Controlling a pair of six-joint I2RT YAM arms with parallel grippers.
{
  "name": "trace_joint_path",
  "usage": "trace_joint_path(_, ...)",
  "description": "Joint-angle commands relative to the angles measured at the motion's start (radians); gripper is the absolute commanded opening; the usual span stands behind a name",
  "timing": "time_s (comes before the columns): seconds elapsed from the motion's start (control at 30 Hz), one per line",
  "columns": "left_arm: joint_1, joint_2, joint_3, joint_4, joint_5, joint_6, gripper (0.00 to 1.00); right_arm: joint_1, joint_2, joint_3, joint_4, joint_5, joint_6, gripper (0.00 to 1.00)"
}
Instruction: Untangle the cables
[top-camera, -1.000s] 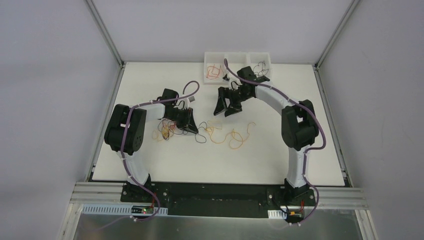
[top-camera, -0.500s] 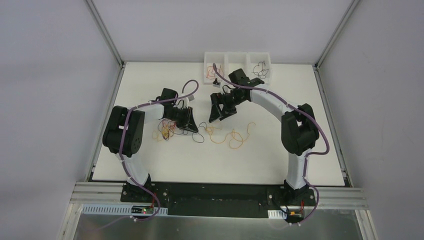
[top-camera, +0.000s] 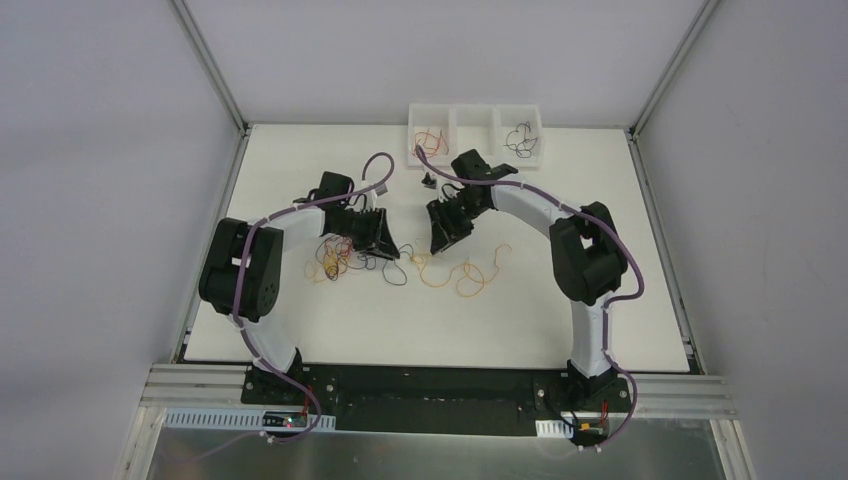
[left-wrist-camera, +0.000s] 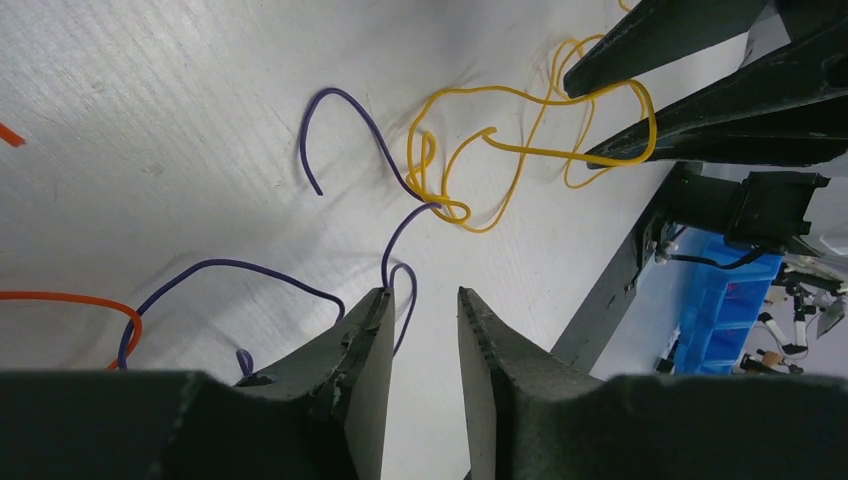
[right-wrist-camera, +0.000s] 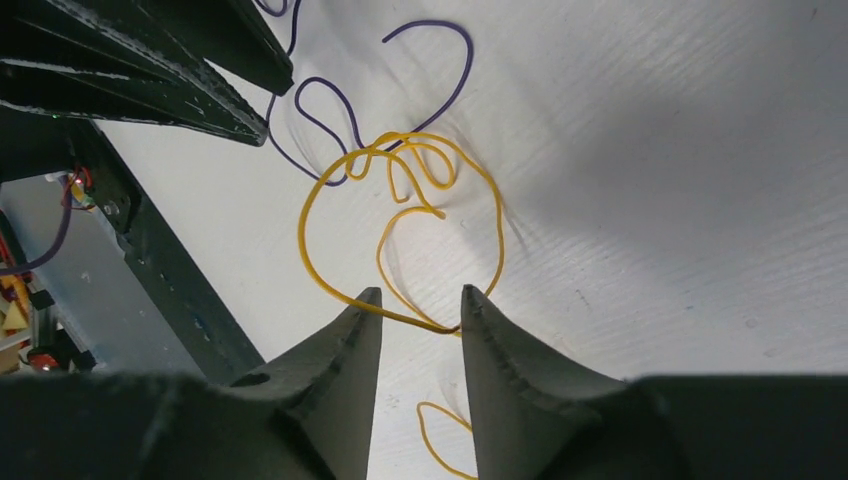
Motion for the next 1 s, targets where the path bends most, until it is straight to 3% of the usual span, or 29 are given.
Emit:
trace_joint_path(0.0, -0.010, 0.025, 0.047, 0.017, 0.014, -0.023, 0.34, -0.002, -0.007, 0.003, 0.019, 0.015, -0.035, 0.32)
trace_joint_path(0.17, -0.021, 0.066, 0.081, 0.036, -0.007, -0.019, 0.44, -0.003, -0.002, -0.007, 0.021, 0.014, -0.037, 0.18)
trace_joint_path(0.43, -0.034, 0.113, 0.080, 0.035, -0.024, -0.002, 0.46, -0.005, 0.007, -0.002, 0.021, 0.018, -0.022, 0.00)
trace_joint_path(0.5, -0.034, 0.099, 0.060, 0.028, -0.007, 0.001, 0.37, -0.010, -0.001, -0.006, 0.017, 0.023, -0.018, 0.00)
trace_joint_path(0.63, -0.018, 0.027, 0.016, -0.038, 0.000, 0.056, 0.01, -0.051, -0.051, -0.009, -0.031, 0.021, -0.021, 0.00)
trace_joint_path(0.8, 0.107, -0.069, -0.025, -0.160, -0.087, 0.149, 0.00, -0.161, -0.207, -0.059, -0.127, 0.002, -0.058, 0.00)
trace_joint_path(0.97, 0.208, -0.065, -0.004, -0.277, -0.167, 0.248, 0.00, -0.292, -0.306, -0.105, -0.238, -0.015, -0.122, 0.00)
